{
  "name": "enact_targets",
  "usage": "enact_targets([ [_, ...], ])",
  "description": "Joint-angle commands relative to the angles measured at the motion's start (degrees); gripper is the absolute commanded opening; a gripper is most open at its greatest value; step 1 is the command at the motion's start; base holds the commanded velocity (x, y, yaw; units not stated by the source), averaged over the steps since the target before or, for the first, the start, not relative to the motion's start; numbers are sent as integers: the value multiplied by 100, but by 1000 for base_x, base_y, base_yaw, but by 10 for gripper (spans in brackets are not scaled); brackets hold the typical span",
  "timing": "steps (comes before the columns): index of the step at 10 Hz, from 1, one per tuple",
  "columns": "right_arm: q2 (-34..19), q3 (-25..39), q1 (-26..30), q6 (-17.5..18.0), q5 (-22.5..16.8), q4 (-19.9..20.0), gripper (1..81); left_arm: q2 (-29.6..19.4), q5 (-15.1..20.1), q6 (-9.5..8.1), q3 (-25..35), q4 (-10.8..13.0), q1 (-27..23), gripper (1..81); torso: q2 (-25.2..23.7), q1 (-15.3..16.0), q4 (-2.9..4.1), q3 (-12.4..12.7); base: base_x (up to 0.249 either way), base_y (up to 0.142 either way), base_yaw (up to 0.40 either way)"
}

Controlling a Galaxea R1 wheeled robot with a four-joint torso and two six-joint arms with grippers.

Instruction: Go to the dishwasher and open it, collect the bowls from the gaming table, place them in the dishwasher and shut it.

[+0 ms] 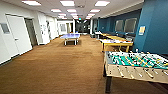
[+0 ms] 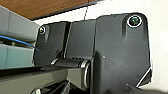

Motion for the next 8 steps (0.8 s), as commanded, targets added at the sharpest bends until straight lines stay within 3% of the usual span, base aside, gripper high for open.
enact_targets([
  [1, -23, 6, 279, -22, -304, -40, 811, -55, 263, 21, -3, -31, -335, 811, 0, 0, 0, 0, 0, 0, -132],
  [3, -15, -21, 279, -30, -304, -40, 811, -38, 254, 12, -3, -31, -335, 811, 0, 0, 0, 0, 0, -228, 0],
  [8, -5, -38, 270, -22, -304, -49, 811, 58, 298, -14, -178, -31, -335, 811, 0, -2, 0, 0, 0, 0, 0],
])
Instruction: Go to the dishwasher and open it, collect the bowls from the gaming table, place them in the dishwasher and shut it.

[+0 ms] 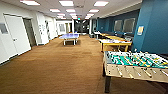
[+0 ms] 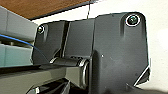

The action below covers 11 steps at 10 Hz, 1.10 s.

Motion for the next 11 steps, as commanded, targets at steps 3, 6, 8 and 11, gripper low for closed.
enact_targets([
  [3, -2, 12, 275, -22, -300, -40, 811, 95, 263, -1, -199, -40, -318, 811, 0, 2, 0, 0, 0, 0, 0],
  [6, 15, 12, 275, -22, -300, -40, 811, 86, 263, -10, -199, -48, -318, 811, 0, 2, 0, 0, 0, 0, 0],
  [8, 42, -6, 275, -22, -300, -40, 811, 77, 254, -2, -199, -48, -318, 811, 0, 0, 0, 0, 0, 0, 0],
  [11, 77, -59, 275, -30, -300, -49, 811, 69, 254, -10, -199, -48, -318, 811, -5, -9, 0, 2, 76, 0, 0],
])
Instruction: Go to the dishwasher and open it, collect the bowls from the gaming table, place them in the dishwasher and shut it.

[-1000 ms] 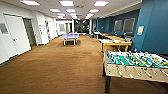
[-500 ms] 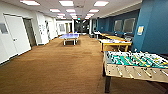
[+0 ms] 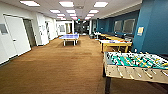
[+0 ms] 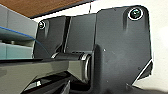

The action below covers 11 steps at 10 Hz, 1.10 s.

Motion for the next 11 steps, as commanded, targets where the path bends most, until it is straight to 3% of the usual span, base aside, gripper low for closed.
enact_targets([
  [1, 3, -17, 369, -30, -260, -47, 811, -68, 242, -5, -18, -42, -398, 811, -2, 0, 0, 0, 91, 0, 0],
  [11, 20, -34, 361, -30, -260, -55, 811, -59, 242, -5, -18, -34, -398, 811, 2, -2, 0, 0, 141, 0, 0],
])
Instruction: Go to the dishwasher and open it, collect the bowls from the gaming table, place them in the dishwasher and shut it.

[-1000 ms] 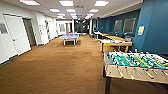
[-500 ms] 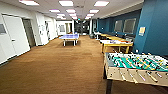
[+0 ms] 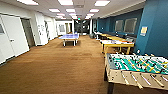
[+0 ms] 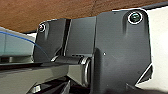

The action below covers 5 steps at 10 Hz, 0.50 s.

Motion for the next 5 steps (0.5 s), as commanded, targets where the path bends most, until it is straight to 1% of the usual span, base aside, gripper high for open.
enact_targets([
  [1, -11, 10, 306, -28, -293, -55, 811, -54, 263, -5, -18, -31, -330, 811, 0, -2, 0, 0, 161, 0, 0],
  [5, -11, 1, 314, -28, -302, -55, 811, -37, 263, -5, -18, -31, -330, 811, 0, 0, 0, 0, 161, 0, 0],
])
